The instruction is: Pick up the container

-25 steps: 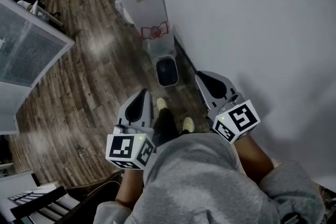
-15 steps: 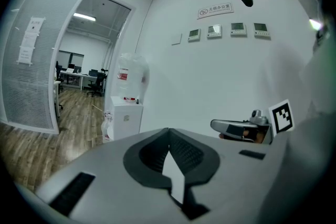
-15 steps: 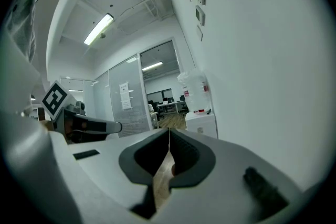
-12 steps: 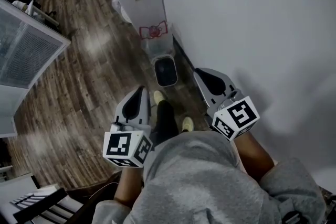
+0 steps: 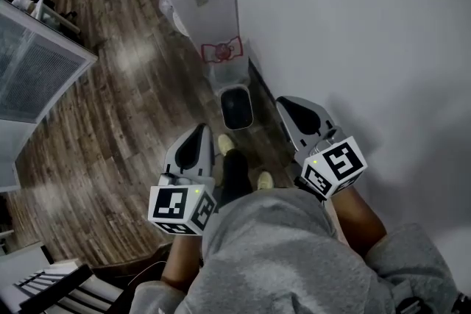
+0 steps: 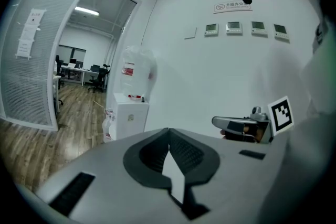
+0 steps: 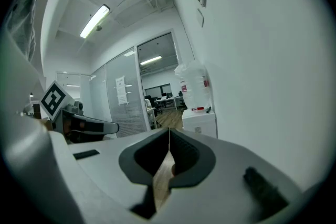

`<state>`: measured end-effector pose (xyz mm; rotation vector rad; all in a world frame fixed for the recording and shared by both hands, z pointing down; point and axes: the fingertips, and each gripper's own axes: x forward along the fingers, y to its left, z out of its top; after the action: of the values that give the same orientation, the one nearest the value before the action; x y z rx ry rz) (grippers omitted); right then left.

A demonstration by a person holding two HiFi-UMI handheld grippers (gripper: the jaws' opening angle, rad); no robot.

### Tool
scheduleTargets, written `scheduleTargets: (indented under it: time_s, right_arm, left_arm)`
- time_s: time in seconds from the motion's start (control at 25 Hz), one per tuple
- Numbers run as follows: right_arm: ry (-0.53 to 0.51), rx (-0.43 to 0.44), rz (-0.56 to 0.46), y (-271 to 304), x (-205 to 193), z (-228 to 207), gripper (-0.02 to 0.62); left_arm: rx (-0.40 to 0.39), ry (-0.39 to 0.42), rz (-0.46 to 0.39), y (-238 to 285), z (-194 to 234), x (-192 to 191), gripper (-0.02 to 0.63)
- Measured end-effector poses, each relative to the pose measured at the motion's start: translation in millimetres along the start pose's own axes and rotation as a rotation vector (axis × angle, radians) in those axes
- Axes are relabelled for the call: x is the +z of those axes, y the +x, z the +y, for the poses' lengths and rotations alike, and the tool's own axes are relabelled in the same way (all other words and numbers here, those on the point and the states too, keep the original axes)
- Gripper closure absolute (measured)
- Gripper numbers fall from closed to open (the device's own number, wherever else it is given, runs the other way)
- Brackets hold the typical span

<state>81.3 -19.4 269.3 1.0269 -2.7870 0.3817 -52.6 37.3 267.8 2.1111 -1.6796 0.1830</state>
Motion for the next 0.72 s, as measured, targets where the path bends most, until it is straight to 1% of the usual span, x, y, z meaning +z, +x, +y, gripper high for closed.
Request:
scheduleTargets:
  time_s: [0.2, 0.52, 0.72]
  right_arm:
    - [-0.007, -0.007, 0.019, 38, 9, -10, 0.571]
    - [-0.011, -0.032, 0.034, 89, 21, -30, 0.571]
    - [-0.005, -0.042, 0.055, 111, 26, -31, 0.571]
  left_arm:
    - [-0.003, -0.019, 0.016, 25, 32, 10, 0.592]
    - [-0.032, 0.001, 0.032, 69, 71, 35, 0.592]
    - [-0.042, -0.004, 0.041, 83, 89, 42, 0.592]
